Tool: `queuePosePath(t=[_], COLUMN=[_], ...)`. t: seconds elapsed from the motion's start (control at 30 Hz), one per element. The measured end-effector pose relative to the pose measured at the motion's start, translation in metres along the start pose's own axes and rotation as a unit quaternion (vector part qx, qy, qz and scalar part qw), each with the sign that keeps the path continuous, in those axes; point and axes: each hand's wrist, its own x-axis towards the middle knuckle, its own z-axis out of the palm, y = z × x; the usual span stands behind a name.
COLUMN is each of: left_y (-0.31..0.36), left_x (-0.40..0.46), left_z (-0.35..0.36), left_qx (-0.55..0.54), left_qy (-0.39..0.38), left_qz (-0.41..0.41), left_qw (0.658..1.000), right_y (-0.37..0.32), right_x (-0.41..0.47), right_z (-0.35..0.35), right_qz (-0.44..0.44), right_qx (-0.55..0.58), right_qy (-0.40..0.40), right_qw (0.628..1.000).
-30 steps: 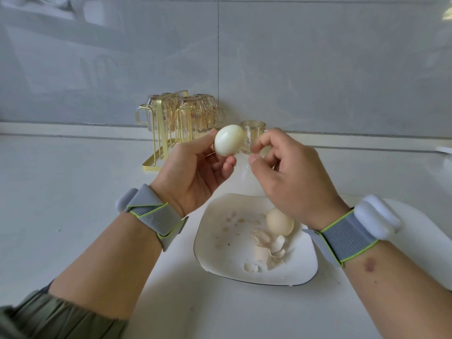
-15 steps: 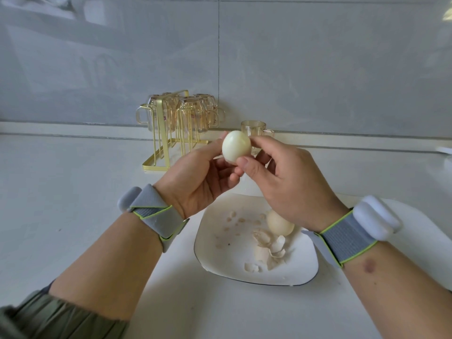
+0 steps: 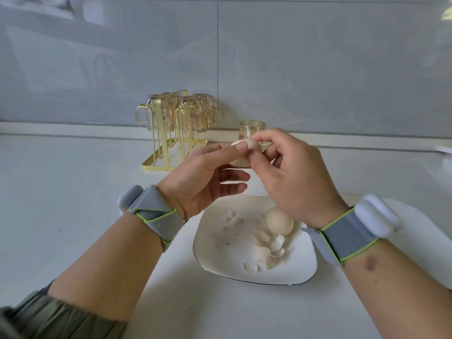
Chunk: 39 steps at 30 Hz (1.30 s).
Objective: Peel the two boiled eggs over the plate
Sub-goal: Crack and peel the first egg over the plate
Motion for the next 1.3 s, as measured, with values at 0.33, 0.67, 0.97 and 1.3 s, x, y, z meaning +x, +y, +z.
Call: queuePosePath(t=[0.33,0.67,0.97,1.3], left_y=[-0.0009,-0.0024,-0.0028,-0.0036], left_x=[0.0016,0.0040,0.0031,0.0031], left_z=[-0.0020,-0.0041,-0.0034,-0.0015], left_qx=[0.019,0.033,0.038,0.043], left_qy=[0.022,-0.002,-0.007,0.009], left_qz=[-0.008,-0.030,-0.031,-0.020], left_qw=[1.000,0.999,0.999,0.999], right_y=[-0.0021,-0.0020,-0.0009,-0.0010], right_x=[-0.0015,-0.0015,-0.0013,-0.0004], right_z=[-0.0010,0.0011,-0.0004,-0.0037], right_qz=[-0.028,-0.068,-0.090,-0.068], right_qx=[0.004,-0.030,-0.071,-0.060], right_qy=[-0.020,-0.001,0.014,0.007], right_qw=[0.999,0.997,0.993,0.996])
